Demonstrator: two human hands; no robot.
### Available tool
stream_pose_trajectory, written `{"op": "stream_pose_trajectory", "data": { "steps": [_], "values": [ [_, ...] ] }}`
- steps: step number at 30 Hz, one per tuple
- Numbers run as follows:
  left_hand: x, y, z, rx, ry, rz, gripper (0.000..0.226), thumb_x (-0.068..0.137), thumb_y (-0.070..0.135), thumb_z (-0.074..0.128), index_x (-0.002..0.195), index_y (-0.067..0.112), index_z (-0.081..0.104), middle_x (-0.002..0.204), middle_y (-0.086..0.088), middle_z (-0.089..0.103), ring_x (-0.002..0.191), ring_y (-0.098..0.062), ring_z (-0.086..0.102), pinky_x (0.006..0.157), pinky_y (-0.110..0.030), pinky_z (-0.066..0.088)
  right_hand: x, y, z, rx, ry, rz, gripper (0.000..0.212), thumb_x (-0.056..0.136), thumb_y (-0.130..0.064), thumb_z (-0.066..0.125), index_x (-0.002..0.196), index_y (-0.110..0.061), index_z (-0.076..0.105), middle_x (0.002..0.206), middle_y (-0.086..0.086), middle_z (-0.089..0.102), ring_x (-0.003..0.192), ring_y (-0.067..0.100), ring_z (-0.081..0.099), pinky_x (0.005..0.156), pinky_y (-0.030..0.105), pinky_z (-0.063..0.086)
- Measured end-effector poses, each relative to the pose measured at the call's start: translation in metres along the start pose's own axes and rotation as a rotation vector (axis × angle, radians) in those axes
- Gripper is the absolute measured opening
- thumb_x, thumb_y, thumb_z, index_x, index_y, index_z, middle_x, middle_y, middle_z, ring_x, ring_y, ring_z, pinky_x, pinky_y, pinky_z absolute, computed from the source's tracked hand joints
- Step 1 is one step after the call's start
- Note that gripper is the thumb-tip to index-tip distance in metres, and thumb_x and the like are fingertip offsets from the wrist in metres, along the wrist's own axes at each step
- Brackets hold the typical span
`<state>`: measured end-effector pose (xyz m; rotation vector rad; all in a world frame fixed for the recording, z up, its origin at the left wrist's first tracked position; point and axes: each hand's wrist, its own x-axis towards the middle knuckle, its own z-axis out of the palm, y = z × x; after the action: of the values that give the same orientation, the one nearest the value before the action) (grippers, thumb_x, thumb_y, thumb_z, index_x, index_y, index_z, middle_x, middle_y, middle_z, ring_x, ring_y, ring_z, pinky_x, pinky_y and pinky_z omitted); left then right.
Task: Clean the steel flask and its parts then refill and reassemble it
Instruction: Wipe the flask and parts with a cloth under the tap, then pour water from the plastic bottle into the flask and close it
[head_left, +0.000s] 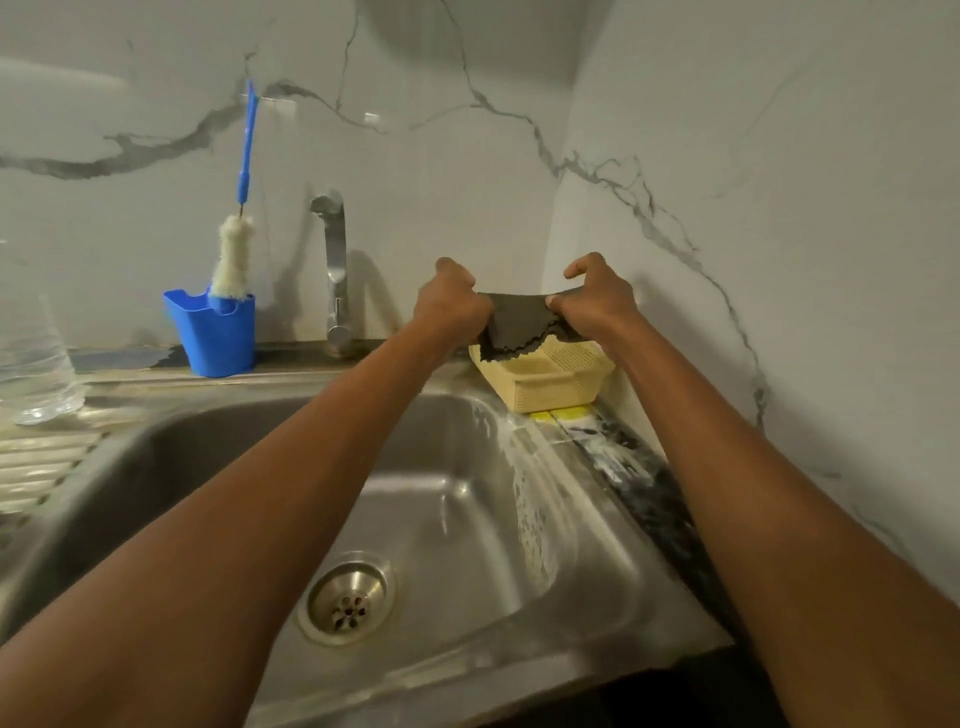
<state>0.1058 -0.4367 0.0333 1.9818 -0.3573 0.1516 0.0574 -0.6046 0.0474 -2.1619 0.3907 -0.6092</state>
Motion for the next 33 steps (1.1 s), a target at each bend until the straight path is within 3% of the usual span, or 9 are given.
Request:
{"op": "stream_pose_trajectory", "data": {
  "steps": [4, 7, 9, 11, 18, 22, 25, 30, 33],
  "values": [
    [0.026, -0.001, 0.024, 0.14, -0.016, 0.022, 0.014, 0.092, 0.003, 0.058, 0.089, 0.015, 0.052, 0.091, -0.008, 0.056, 0.093, -0.026, 0.063, 0.089, -0.05, 0.059, 0.033, 0.0, 0.007, -0.315, 0.018, -0.082, 0.031, 0.087, -0.005, 0.068, 0.118, -0.003, 0.064, 0.115, 0.02, 0.068, 0.1, 0.039, 0.071, 0.087, 0.052, 0.06],
    [0.04, -0.001, 0.034, 0.381, -0.109, 0.082, 0.022, 0.098, 0.024, 0.06, 0.113, 0.008, 0.054, 0.107, -0.011, 0.063, 0.099, -0.026, 0.062, 0.071, -0.035, 0.051, 0.044, 0.003, 0.012, -0.583, 0.019, -0.144, 0.023, 0.092, -0.017, 0.069, 0.111, -0.005, 0.065, 0.11, 0.013, 0.069, 0.094, 0.031, 0.068, 0.075, 0.036, 0.057],
    [0.047, -0.004, 0.037, 0.537, -0.125, 0.13, 0.032, 0.101, 0.033, 0.057, 0.122, 0.01, 0.051, 0.105, -0.006, 0.06, 0.094, -0.022, 0.058, 0.073, -0.031, 0.046, 0.051, 0.01, 0.018, -0.739, 0.062, -0.19, 0.014, 0.094, -0.022, 0.067, 0.09, -0.011, 0.061, 0.102, 0.009, 0.068, 0.079, 0.023, 0.061, 0.059, 0.027, 0.041],
    [0.051, -0.005, 0.04, 0.617, -0.101, 0.146, 0.031, 0.101, 0.034, 0.056, 0.122, 0.01, 0.054, 0.095, -0.002, 0.06, 0.084, -0.018, 0.058, 0.07, -0.03, 0.046, 0.055, 0.015, 0.022, -0.794, 0.114, -0.195, 0.029, 0.095, -0.018, 0.065, 0.072, -0.014, 0.047, 0.087, 0.007, 0.062, 0.071, 0.021, 0.054, 0.056, 0.027, 0.033],
    [0.038, -0.001, 0.027, 0.644, -0.115, 0.133, 0.017, 0.1, 0.029, 0.059, 0.102, 0.015, 0.051, 0.081, 0.002, 0.052, 0.072, -0.013, 0.052, 0.058, -0.025, 0.036, 0.038, 0.005, 0.026, -0.73, 0.119, -0.203, 0.028, 0.091, -0.016, 0.064, 0.068, -0.014, 0.048, 0.073, 0.004, 0.053, 0.067, 0.023, 0.054, 0.054, 0.026, 0.033],
    [0.016, 0.002, 0.007, 0.645, -0.131, 0.11, 0.018, 0.1, 0.028, 0.057, 0.109, 0.014, 0.052, 0.088, 0.0, 0.052, 0.088, -0.02, 0.056, 0.067, -0.029, 0.039, 0.013, -0.011, 0.028, -0.66, 0.085, -0.196, 0.019, 0.09, -0.016, 0.063, 0.073, -0.011, 0.057, 0.073, 0.005, 0.057, 0.073, 0.027, 0.062, 0.05, 0.024, 0.03],
    [-0.007, 0.002, -0.013, 0.637, -0.14, 0.093, 0.023, 0.1, 0.027, 0.057, 0.115, 0.01, 0.056, 0.083, 0.001, 0.051, 0.087, -0.02, 0.053, 0.058, -0.024, 0.035, -0.014, -0.029, 0.03, -0.583, 0.041, -0.208, 0.017, 0.091, -0.021, 0.063, 0.079, -0.009, 0.063, 0.072, 0.004, 0.06, 0.071, 0.025, 0.063, 0.053, 0.025, 0.035],
    [-0.057, -0.006, -0.052, 0.654, -0.149, 0.014, 0.042, 0.1, 0.036, 0.054, 0.131, 0.008, 0.056, 0.129, -0.011, 0.062, 0.115, -0.031, 0.058, 0.085, -0.036, 0.044, -0.068, -0.052, 0.037, -0.488, -0.079, -0.183, 0.021, 0.09, -0.025, 0.064, 0.079, -0.008, 0.07, 0.074, 0.005, 0.067, 0.068, 0.023, 0.064, 0.057, 0.027, 0.046],
    [-0.097, -0.011, -0.093, 0.658, -0.103, -0.042, 0.043, 0.099, 0.04, 0.055, 0.129, 0.011, 0.059, 0.131, -0.012, 0.062, 0.118, -0.031, 0.058, 0.089, -0.04, 0.046, -0.112, -0.076, 0.051, -0.387, -0.182, -0.198, 0.02, 0.085, -0.027, 0.066, 0.077, -0.011, 0.075, 0.074, 0.008, 0.073, 0.073, 0.028, 0.072, 0.074, 0.038, 0.061]
  ]
}}
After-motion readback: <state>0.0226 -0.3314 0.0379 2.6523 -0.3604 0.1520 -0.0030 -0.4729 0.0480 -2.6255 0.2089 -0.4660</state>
